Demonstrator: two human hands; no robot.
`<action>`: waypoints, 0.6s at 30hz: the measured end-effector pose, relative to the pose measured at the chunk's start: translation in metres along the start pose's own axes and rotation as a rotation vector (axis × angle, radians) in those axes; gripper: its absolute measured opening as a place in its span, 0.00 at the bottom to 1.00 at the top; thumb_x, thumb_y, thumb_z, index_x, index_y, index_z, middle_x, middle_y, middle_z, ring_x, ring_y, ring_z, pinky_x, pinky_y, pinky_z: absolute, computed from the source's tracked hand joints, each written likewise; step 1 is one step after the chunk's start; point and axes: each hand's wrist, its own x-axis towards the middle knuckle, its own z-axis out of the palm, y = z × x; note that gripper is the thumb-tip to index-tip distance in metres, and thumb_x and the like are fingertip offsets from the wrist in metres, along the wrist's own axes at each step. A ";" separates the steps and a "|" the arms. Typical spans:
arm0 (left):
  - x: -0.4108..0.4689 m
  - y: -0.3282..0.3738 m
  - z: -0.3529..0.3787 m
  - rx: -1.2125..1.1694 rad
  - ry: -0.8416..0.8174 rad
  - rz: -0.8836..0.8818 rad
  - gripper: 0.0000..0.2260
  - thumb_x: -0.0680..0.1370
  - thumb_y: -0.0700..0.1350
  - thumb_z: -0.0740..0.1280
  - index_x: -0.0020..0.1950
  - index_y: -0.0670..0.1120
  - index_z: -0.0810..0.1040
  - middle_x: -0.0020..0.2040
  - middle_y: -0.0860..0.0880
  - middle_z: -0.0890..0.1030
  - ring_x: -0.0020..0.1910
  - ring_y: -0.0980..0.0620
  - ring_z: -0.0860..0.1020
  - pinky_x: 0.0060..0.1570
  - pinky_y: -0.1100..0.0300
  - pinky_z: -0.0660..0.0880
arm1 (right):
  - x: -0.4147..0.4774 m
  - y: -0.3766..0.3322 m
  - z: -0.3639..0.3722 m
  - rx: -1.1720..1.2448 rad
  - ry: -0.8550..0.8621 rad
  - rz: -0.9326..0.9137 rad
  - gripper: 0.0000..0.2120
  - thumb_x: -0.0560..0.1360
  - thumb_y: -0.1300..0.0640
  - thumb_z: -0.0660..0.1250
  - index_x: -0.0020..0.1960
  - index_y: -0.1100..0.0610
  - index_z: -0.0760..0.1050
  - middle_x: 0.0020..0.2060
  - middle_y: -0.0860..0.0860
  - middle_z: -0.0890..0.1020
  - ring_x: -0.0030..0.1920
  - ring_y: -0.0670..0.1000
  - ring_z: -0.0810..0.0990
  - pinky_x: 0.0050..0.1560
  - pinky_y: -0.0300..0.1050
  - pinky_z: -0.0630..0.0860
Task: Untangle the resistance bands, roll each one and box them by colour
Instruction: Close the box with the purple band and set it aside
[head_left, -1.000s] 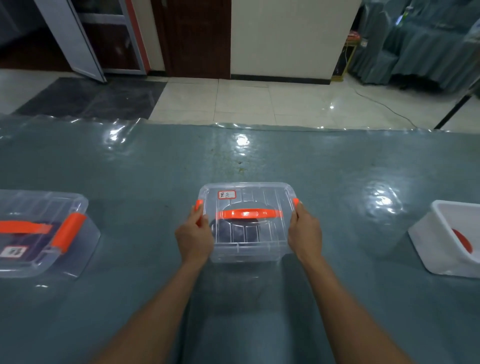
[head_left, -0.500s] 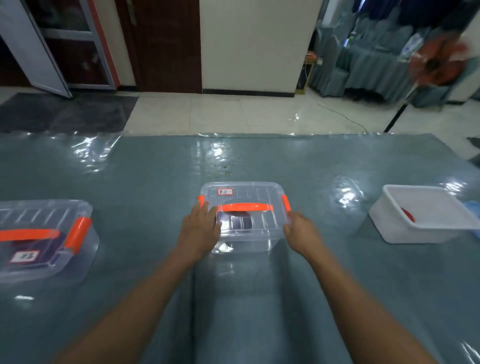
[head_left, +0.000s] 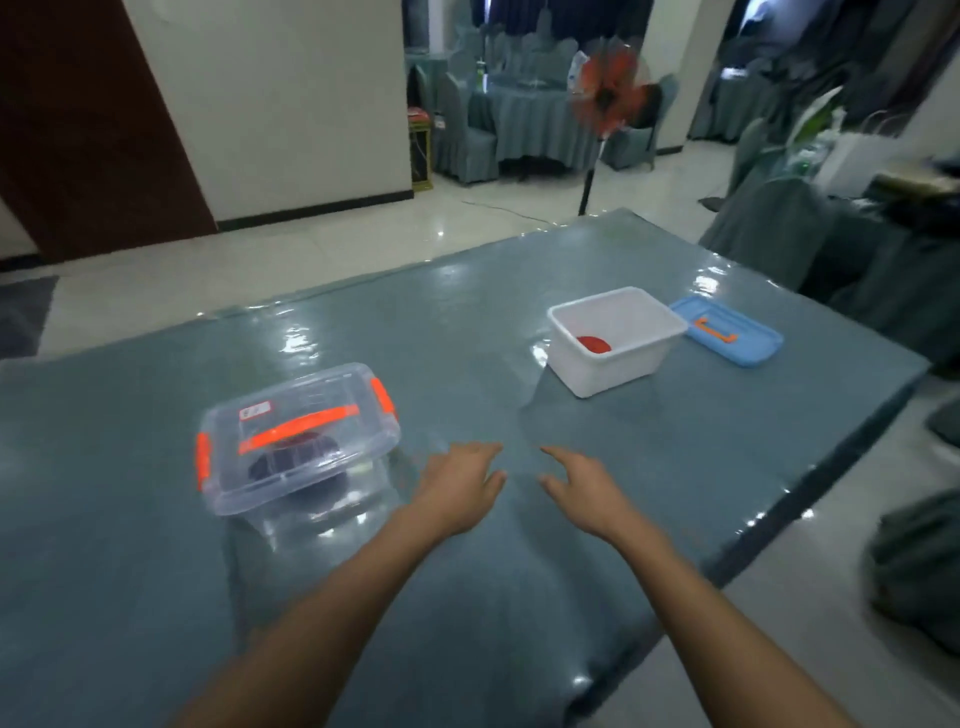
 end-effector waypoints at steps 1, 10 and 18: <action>0.013 0.025 0.007 -0.008 -0.019 0.026 0.22 0.84 0.54 0.60 0.77 0.50 0.69 0.75 0.48 0.73 0.73 0.45 0.70 0.71 0.51 0.67 | -0.005 0.023 -0.014 0.009 0.022 0.022 0.25 0.81 0.52 0.66 0.76 0.57 0.68 0.73 0.55 0.73 0.74 0.54 0.70 0.73 0.45 0.62; 0.114 0.228 0.092 -0.012 -0.180 0.164 0.21 0.83 0.52 0.62 0.75 0.47 0.71 0.74 0.46 0.74 0.72 0.45 0.71 0.71 0.55 0.66 | -0.046 0.227 -0.123 0.122 0.071 0.245 0.25 0.80 0.52 0.66 0.76 0.55 0.69 0.68 0.59 0.78 0.70 0.57 0.74 0.71 0.47 0.67; 0.168 0.307 0.136 0.090 -0.270 0.228 0.22 0.83 0.55 0.60 0.76 0.50 0.69 0.74 0.48 0.73 0.72 0.45 0.72 0.69 0.53 0.69 | -0.061 0.326 -0.168 0.227 0.051 0.347 0.23 0.80 0.51 0.66 0.74 0.51 0.70 0.66 0.55 0.78 0.63 0.54 0.78 0.59 0.40 0.71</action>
